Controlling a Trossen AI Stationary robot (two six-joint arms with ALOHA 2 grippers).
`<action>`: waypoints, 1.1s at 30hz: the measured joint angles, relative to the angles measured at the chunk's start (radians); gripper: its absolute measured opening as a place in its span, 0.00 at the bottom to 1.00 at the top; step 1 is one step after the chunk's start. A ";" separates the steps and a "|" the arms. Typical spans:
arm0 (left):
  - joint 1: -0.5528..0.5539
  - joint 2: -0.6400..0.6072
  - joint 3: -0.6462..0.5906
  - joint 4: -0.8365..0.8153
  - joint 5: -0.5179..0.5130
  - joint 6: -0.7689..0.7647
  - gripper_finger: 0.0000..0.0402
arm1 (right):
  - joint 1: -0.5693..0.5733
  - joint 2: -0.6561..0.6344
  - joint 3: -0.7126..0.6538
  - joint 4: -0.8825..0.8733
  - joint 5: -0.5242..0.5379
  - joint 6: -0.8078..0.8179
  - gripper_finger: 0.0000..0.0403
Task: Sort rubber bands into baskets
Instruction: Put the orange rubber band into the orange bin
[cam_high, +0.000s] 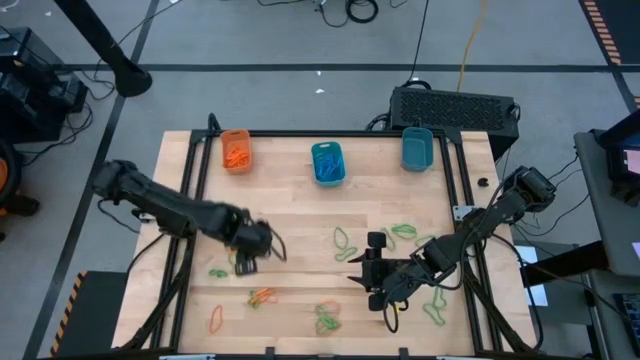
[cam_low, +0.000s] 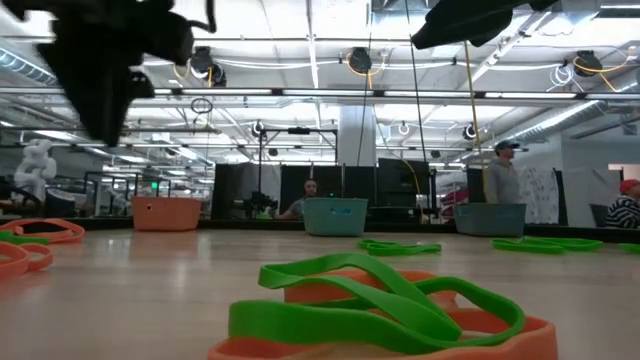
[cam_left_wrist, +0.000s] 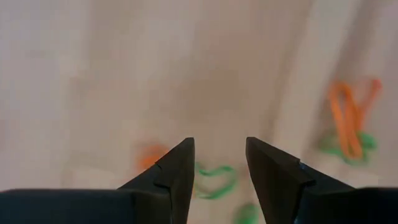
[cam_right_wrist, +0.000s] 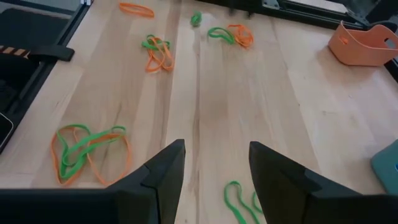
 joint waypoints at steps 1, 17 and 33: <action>-0.030 0.019 -0.006 0.034 0.028 0.002 0.38 | 0.000 0.000 0.000 0.000 0.000 0.001 0.42; -0.265 0.296 -0.006 0.339 0.049 -0.054 0.38 | 0.000 0.000 0.000 -0.001 0.000 0.001 0.42; -0.274 0.342 -0.006 0.342 0.103 -0.107 0.38 | 0.000 0.000 0.000 -0.002 0.000 -0.003 0.42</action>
